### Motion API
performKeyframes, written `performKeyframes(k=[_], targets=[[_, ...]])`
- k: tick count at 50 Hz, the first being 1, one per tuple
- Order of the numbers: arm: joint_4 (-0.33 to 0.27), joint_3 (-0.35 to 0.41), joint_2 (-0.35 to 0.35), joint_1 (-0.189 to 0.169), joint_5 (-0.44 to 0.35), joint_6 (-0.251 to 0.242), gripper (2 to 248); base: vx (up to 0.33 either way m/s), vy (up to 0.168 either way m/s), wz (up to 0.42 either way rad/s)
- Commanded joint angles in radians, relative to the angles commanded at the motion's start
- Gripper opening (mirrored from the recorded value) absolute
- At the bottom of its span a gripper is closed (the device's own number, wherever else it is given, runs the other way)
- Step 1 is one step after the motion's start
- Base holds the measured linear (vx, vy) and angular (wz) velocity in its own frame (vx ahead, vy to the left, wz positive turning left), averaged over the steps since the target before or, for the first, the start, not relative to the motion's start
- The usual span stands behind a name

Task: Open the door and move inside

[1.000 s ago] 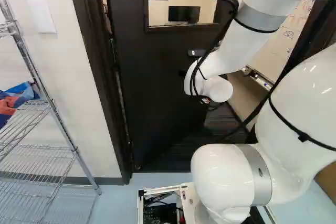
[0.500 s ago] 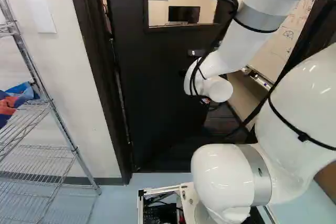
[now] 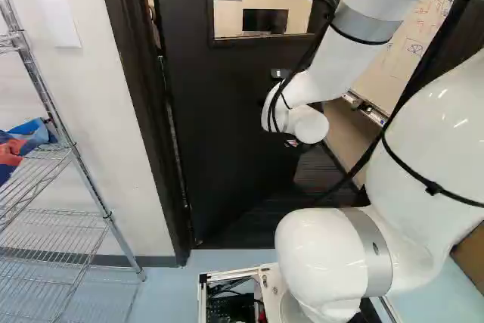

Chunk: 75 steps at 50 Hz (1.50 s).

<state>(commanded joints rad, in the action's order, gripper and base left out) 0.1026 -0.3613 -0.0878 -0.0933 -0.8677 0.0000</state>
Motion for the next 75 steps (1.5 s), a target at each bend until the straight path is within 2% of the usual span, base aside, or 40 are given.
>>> performKeyframes(k=[17, 30, 75], targets=[[0.075, -0.049, 0.050, 0.041, 0.000, 0.000, 247, 0.000, 0.000, 0.000], [0.108, -0.088, 0.089, 0.073, 0.000, 0.000, 247, 0.000, 0.000, 0.000], [0.117, -0.234, 0.227, 0.173, 0.000, 0.000, 247, 0.000, 0.000, 0.000]])
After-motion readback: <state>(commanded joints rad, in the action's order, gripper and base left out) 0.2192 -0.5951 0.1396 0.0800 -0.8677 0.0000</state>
